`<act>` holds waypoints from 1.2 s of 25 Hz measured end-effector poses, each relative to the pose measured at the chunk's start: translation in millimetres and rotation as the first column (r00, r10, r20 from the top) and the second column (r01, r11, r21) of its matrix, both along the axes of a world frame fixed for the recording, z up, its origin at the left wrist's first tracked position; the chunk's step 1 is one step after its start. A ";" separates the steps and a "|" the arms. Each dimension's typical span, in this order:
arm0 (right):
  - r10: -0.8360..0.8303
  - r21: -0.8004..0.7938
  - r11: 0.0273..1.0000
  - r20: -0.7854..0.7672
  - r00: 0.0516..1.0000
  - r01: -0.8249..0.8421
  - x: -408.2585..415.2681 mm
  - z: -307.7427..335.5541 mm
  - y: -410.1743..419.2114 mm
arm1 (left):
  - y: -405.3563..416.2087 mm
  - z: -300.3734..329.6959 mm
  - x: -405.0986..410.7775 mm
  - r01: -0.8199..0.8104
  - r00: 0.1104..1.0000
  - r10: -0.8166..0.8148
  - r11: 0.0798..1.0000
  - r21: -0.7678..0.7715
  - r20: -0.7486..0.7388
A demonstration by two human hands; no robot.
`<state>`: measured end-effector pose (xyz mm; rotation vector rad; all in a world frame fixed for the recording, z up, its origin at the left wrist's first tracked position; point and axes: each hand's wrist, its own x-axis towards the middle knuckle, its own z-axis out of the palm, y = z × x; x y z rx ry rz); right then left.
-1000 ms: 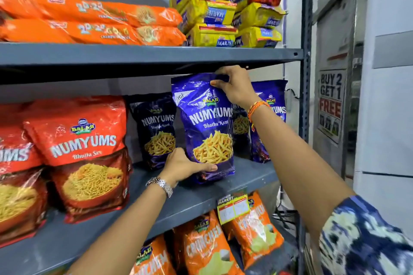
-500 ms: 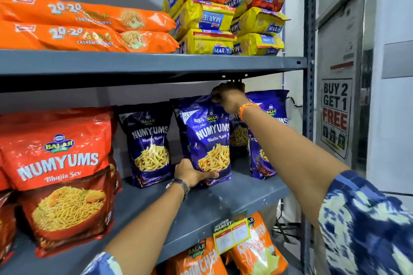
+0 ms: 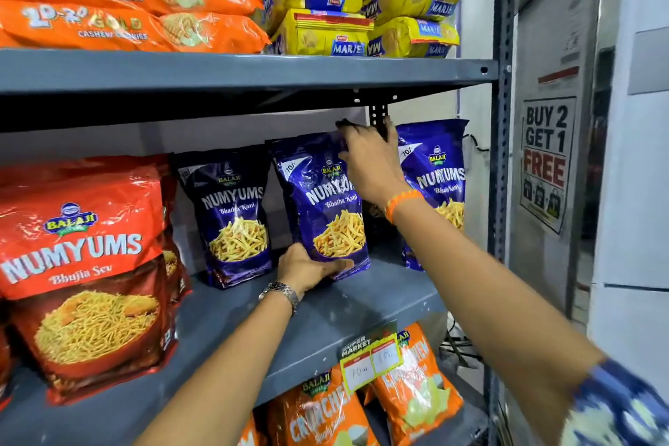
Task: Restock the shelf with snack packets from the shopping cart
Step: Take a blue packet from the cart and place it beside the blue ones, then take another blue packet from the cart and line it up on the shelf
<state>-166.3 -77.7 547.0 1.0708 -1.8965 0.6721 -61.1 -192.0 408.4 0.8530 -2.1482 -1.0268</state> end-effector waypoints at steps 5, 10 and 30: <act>0.192 -0.342 0.928 0.099 0.976 -0.148 35.6 -132.4 109.1 | 56.8 -6.5 31.7 -0.048 0.950 0.036 0.998 -0.032 -0.312; 0.023 -0.424 0.867 0.561 0.828 0.262 41.3 -284.4 238.1 | 125.8 -59.0 47.8 -0.046 0.847 -0.076 0.976 -0.214 -0.526; -0.062 0.188 0.943 0.909 -0.412 0.274 70.2 -764.5 350.4 | 316.9 -488.0 0.7 0.222 0.746 -0.508 0.799 0.559 0.430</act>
